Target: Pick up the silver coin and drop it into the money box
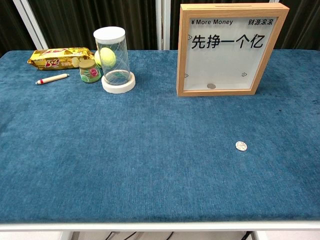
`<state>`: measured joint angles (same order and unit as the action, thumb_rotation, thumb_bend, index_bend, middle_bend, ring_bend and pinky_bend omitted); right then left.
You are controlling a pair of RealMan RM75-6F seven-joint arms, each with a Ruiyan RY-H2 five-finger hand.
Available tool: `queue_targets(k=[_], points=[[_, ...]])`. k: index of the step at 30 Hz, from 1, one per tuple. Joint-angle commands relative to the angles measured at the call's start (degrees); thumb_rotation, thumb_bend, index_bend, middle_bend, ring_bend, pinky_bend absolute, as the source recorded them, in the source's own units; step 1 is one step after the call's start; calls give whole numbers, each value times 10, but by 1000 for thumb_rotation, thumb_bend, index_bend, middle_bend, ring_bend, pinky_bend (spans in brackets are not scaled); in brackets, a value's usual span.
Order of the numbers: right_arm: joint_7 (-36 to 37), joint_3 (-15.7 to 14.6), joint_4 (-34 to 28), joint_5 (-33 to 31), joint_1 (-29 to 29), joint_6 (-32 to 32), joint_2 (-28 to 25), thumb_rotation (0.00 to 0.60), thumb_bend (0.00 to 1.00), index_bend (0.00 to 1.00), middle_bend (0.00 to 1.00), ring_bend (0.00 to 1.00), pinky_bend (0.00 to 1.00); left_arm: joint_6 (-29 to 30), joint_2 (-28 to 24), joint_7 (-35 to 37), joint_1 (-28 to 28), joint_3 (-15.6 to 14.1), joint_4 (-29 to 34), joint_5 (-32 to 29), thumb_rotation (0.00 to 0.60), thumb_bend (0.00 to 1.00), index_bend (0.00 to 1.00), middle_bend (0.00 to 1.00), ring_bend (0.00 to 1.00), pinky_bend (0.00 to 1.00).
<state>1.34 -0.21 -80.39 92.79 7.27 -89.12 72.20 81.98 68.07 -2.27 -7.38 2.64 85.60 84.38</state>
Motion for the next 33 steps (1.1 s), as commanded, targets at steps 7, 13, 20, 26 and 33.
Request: queue_targets(k=[7,13,20,26,33], points=[[-20,-4,-5,11,7,19,2,600,226,0,0,0,0,-5,-2,-8,-2,-4,7,2,600,124,52,0,0,0],[-54,-18,-27,39,21,43,7,600,226,0,0,0,0,-8,-2,0,-5,0,2,-2,600,124,51,0,0,0],[-114,-33,-50,63,50,104,20,600,225,0,0,0,0,-12,5,7,-6,-2,-10,-3,600,125,51,0,0,0],[-161,-26,-67,49,84,173,34,600,226,76,0,0,0,-1,2,6,-2,-2,-5,0,600,124,52,0,0,0],[-181,-17,-67,27,108,218,58,600,226,149,0,0,0,1,3,7,1,-3,-5,-1,600,124,52,0,0,0]])
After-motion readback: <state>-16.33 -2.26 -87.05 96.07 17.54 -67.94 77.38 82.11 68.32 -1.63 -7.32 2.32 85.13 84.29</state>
